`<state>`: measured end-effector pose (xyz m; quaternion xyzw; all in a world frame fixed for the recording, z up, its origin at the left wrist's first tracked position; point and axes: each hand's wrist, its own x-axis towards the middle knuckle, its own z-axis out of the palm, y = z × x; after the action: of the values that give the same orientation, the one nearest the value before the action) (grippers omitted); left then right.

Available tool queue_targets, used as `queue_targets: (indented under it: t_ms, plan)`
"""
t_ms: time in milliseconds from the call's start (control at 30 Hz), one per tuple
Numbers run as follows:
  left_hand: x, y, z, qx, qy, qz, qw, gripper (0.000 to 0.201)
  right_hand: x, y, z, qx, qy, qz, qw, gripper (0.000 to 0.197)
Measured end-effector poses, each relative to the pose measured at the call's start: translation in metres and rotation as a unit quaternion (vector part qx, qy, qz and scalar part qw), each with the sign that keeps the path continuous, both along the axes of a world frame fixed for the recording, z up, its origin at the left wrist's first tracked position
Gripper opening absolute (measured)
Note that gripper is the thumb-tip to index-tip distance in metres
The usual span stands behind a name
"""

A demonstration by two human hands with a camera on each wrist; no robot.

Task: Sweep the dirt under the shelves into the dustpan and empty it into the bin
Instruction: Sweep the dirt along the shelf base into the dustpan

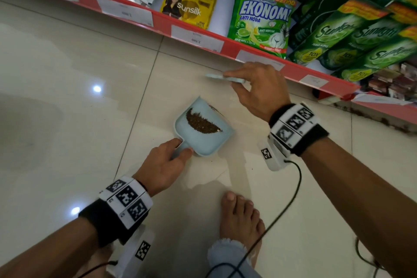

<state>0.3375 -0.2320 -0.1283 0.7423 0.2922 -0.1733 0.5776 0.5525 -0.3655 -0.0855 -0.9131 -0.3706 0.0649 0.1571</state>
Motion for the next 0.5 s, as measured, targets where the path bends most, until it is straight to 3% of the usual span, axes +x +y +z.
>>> queue_targets:
  t_ms: [133, 300, 400, 500]
  plan:
    - [-0.015, 0.007, -0.005, -0.003, -0.019, 0.03, 0.999, 0.032, -0.002, 0.014, -0.01, -0.029, 0.038, 0.077, 0.996, 0.028]
    - [-0.03, 0.016, -0.008, 0.018, -0.027, 0.036, 0.999, 0.032, -0.012, -0.027, -0.01, -0.102, 0.048, 0.136, 0.984, 0.038]
    - [-0.035, 0.022, -0.01, 0.03, -0.038, 0.038, 0.998, 0.034, -0.017, -0.061, -0.008, -0.075, 0.026, 0.166, 0.983, 0.039]
    - [-0.033, 0.023, -0.01, 0.03, -0.039, 0.044, 0.998, 0.033, -0.011, -0.074, -0.008, -0.003, 0.001, 0.111, 0.994, 0.032]
